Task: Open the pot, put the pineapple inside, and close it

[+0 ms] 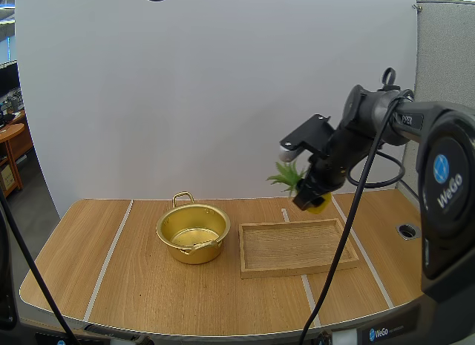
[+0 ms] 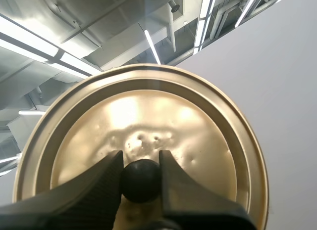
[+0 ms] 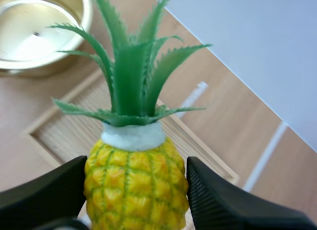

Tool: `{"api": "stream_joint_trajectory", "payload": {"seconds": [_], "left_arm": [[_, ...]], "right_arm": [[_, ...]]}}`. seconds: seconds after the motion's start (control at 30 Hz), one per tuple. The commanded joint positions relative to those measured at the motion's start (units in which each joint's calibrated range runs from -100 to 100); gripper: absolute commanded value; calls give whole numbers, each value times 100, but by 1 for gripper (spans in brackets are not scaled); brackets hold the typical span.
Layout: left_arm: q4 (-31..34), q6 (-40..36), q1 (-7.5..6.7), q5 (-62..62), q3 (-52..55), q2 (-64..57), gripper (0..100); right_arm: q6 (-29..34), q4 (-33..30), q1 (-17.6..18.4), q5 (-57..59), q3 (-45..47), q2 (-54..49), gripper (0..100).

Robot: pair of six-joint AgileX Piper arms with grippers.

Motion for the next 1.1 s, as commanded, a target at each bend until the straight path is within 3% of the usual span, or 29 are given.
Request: {"api": "stream_joint_trajectory", "payload": {"seconds": [0.0,0.57,0.8,1.07], "left_arm": [[2,-35,-10,-185,-39,-24,0],[2,-35,-10,-185,-39,-24,0],[2,-35,-10,-185,-39,-24,0],[2,-35,-10,-185,-39,-24,0]], "right_arm": [[272,120,294,43,-20,-88,0],[1547,-202,1770,-1121,-150,76,0],[1871,-291,2003,-922,-888,947,0],[1898,-161,2010,-922,-1517,1768,0]]}}
